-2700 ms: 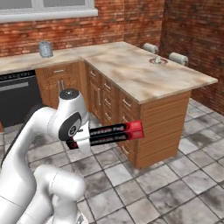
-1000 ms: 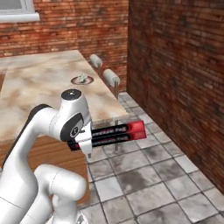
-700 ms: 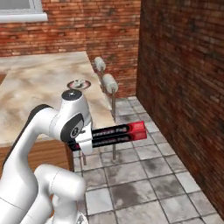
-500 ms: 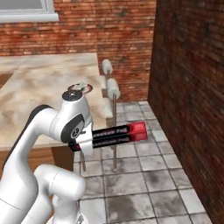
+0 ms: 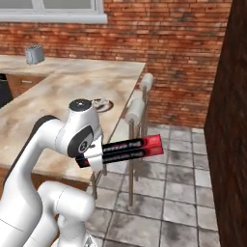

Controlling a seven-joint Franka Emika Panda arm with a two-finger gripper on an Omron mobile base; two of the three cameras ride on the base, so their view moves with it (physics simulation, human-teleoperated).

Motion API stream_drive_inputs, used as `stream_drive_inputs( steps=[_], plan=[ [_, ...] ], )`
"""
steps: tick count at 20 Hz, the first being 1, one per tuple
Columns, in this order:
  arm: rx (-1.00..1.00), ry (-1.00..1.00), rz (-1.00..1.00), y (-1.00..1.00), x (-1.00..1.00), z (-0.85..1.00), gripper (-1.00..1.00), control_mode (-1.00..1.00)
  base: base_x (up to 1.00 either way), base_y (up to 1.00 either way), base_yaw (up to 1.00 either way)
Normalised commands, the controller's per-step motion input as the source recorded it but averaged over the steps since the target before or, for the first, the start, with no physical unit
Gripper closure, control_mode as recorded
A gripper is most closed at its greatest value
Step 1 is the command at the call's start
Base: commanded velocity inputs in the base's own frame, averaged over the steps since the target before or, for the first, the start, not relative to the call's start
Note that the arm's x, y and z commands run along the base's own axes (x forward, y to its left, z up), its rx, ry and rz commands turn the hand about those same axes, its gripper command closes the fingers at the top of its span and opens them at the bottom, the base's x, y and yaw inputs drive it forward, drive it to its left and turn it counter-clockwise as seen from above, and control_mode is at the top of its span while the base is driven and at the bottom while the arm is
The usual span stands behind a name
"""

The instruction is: Retrieve the tupperware and aluminum foil from the cabinet and place them on the dining counter near the plate with garlics to prepare for storing leftovers.

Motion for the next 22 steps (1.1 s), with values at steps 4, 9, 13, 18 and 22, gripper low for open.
stream_drive_inputs(
  steps=[4,9,13,18,22],
  plan=[
    [0.00,0.00,0.00,0.00,0.00,0.00,1.00,1.00,0.51,-0.79,0.57],
    [0.00,0.00,0.00,0.00,0.00,0.00,1.00,1.00,0.72,-0.62,0.61],
    [0.00,0.00,0.00,0.00,0.00,0.00,1.00,1.00,0.56,-0.70,0.61],
    [0.00,0.00,0.00,0.00,0.00,0.00,1.00,1.00,0.14,-0.81,0.62],
    [0.00,0.00,0.00,0.00,0.00,0.00,1.00,1.00,0.00,-0.75,0.66]
  ],
)
